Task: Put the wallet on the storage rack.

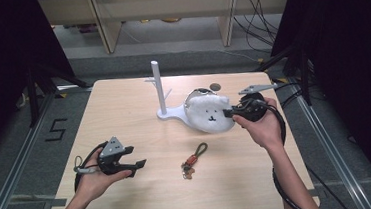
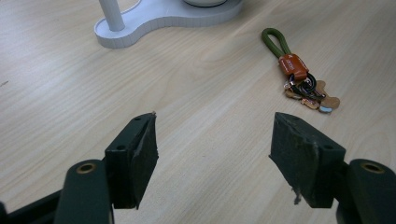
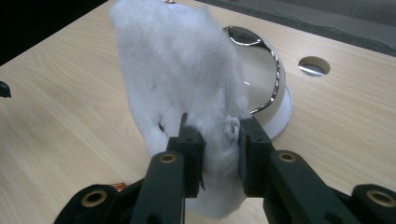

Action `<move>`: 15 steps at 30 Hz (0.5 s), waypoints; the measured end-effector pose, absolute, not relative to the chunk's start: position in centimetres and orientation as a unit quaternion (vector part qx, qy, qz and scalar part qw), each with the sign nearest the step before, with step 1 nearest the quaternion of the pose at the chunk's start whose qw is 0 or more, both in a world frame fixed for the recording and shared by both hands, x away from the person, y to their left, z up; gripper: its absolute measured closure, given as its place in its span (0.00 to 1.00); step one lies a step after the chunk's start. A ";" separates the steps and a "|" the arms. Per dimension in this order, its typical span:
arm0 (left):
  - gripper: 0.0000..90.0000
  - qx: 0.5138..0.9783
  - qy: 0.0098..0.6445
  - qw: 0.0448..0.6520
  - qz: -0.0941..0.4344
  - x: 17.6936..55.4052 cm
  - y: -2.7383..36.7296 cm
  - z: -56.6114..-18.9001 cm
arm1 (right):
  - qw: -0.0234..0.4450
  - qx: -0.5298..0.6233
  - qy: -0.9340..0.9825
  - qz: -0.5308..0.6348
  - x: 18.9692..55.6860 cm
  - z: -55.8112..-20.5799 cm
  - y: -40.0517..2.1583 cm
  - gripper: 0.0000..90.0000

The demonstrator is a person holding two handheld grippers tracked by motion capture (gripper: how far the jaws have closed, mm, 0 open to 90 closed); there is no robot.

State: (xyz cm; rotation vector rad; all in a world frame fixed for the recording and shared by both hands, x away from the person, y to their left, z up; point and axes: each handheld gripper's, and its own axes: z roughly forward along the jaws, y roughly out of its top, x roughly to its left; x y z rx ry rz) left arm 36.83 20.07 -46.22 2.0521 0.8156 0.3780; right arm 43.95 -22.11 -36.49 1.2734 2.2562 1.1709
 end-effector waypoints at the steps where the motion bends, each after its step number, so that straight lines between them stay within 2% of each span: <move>1: 0.35 0.825 0.328 0.436 0.152 36.8 20.1 -46.2 | 0.149 0.441 0.789 0.402 44.0 -36.4 -22.2 0.83; 15: 0.34 0.829 0.323 0.433 0.147 36.9 20.1 -46.4 | 0.155 0.454 0.781 0.400 46.6 -35.5 -22.1 0.83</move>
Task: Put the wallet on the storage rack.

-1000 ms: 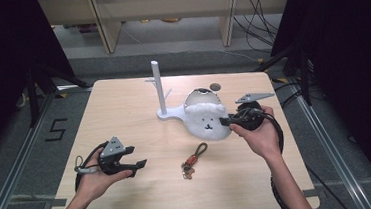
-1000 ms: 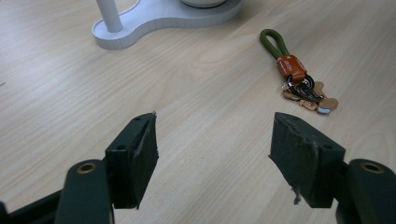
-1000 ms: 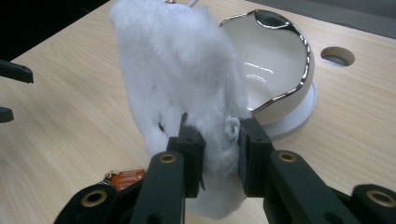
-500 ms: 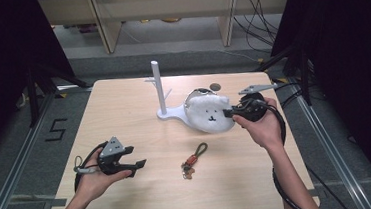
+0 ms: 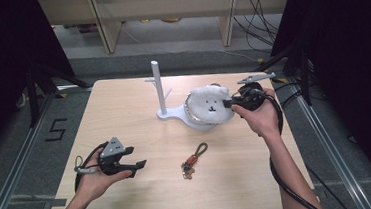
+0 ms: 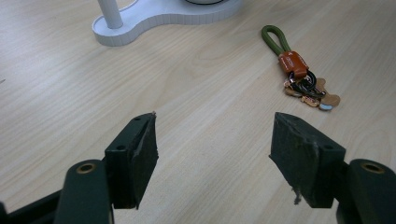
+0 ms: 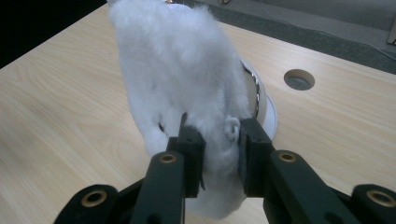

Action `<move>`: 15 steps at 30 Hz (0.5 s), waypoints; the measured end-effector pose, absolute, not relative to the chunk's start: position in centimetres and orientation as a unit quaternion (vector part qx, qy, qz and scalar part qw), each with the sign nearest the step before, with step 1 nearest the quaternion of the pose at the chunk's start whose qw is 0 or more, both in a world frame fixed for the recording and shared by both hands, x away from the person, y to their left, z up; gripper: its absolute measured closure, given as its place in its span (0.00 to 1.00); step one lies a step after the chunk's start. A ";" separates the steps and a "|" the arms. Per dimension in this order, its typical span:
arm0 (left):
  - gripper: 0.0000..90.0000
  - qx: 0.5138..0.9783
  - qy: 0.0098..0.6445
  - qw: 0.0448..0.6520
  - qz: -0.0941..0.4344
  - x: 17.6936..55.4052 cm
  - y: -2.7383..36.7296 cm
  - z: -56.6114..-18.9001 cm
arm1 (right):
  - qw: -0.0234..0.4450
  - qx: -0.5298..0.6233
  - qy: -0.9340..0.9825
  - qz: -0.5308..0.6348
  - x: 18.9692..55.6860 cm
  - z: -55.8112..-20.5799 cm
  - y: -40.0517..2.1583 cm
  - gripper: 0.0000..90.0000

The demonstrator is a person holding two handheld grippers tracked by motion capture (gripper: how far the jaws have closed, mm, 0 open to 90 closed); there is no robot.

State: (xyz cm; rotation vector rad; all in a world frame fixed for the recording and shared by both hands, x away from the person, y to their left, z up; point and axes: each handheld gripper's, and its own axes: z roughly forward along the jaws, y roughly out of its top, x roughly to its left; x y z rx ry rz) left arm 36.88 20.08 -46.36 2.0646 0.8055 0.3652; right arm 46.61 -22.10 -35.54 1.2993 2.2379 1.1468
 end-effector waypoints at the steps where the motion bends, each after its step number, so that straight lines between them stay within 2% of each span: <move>1: 0.34 0.828 0.324 0.433 0.147 36.9 20.1 -46.4 | 0.157 0.450 0.781 0.404 46.8 -35.6 -22.1 0.83; 15: 0.34 0.833 0.322 0.424 0.151 36.8 20.2 -46.5 | 0.165 0.455 0.785 0.388 49.3 -35.8 -20.8 0.83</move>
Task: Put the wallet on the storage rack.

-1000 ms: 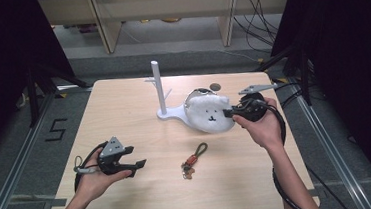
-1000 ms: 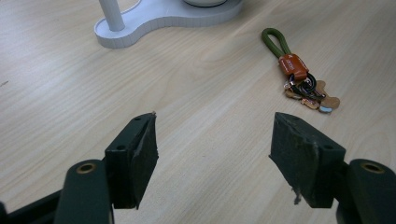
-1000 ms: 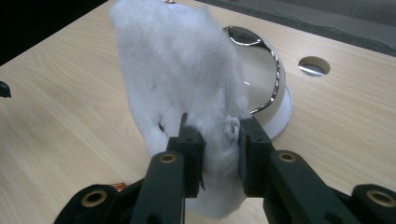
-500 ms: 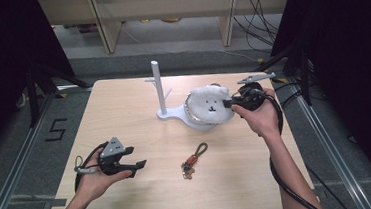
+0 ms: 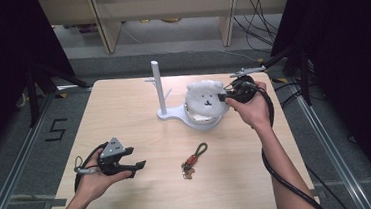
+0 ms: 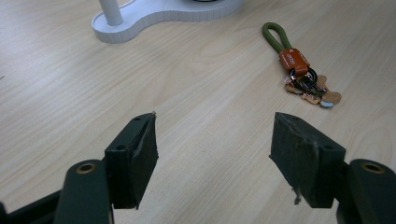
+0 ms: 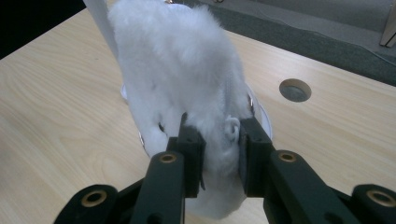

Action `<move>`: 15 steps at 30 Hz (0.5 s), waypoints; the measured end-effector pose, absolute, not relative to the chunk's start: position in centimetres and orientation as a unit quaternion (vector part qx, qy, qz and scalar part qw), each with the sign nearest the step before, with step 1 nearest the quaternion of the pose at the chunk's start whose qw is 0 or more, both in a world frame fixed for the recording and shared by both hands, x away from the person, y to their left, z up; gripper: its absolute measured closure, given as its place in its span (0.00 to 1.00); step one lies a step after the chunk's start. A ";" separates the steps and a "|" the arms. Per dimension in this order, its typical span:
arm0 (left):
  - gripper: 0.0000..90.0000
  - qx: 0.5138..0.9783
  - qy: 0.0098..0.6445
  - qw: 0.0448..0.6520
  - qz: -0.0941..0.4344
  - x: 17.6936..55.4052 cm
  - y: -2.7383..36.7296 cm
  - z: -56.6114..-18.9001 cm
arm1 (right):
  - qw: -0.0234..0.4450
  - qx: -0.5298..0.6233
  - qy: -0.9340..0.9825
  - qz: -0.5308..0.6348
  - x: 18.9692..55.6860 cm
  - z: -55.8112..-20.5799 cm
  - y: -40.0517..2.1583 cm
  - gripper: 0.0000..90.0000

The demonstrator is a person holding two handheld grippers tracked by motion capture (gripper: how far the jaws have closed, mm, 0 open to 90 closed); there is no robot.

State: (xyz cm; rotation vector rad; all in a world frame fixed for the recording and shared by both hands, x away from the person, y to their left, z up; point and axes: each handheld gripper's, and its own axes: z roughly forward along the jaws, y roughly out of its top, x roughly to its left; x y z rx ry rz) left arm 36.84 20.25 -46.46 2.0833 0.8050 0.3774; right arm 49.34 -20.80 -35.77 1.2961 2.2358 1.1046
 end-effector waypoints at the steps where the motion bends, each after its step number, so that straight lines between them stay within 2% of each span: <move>1: 0.34 0.832 0.322 0.427 0.148 36.9 20.2 -46.5 | 0.163 0.458 0.784 0.387 49.4 -35.8 -20.6 0.83; 5: 0.34 0.833 0.320 0.427 0.148 36.9 20.2 -46.6 | 0.163 0.460 0.787 0.377 50.0 -35.9 -20.4 0.83; 6: 0.34 0.829 0.324 0.431 0.146 36.9 20.1 -46.7 | 0.176 0.445 0.792 0.379 50.4 -36.0 -20.5 0.83; 10: 0.34 0.833 0.321 0.427 0.147 36.9 20.2 -46.7 | 0.168 0.462 0.788 0.371 50.7 -36.0 -19.9 0.83; 11: 0.34 0.833 0.321 0.426 0.146 36.9 20.2 -46.7 | 0.184 0.444 0.797 0.366 51.1 -36.0 -20.1 0.83; 15: 0.34 0.836 0.320 0.423 0.142 36.9 20.2 -46.8 | 0.172 0.455 0.797 0.359 51.5 -36.2 -19.8 0.83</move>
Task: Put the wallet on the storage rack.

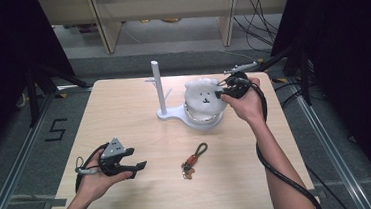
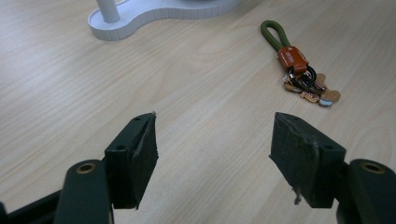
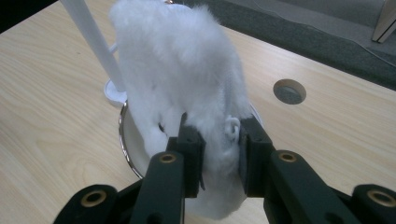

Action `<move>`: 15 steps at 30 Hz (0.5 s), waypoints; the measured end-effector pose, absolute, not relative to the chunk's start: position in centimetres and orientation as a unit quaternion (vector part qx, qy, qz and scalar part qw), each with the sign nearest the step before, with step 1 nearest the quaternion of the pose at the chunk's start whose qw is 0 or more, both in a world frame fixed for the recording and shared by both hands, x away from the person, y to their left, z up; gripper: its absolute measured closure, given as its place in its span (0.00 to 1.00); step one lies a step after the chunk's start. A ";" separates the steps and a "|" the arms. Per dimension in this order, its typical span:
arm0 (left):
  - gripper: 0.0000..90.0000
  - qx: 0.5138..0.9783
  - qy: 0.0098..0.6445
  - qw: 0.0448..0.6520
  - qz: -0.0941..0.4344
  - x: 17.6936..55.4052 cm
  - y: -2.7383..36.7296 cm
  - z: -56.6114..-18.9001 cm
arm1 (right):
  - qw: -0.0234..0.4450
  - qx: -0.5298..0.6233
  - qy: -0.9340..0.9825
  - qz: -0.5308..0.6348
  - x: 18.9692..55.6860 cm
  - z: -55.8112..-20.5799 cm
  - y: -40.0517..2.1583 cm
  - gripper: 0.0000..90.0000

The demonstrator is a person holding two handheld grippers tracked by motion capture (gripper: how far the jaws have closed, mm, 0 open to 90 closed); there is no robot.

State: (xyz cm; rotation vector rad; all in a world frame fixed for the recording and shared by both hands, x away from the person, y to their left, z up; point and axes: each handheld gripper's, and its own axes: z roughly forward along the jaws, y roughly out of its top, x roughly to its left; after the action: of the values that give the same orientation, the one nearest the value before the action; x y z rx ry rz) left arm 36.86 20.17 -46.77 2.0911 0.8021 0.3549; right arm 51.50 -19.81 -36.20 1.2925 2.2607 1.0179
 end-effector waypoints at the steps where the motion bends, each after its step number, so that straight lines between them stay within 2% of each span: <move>1: 0.34 0.833 0.322 0.425 0.145 36.8 20.1 -46.8 | 0.178 0.458 0.792 0.362 51.7 -36.4 -19.6 0.83; 15: 0.34 0.835 0.319 0.425 0.144 36.9 20.0 -46.7 | 0.177 0.454 0.810 0.326 52.5 -37.2 -19.0 0.82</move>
State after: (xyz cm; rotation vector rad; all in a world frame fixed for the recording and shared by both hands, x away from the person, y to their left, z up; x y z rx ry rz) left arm 36.89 20.00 -46.73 2.0872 0.7980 0.3608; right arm 52.52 -18.98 -37.23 1.2846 2.2930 0.9231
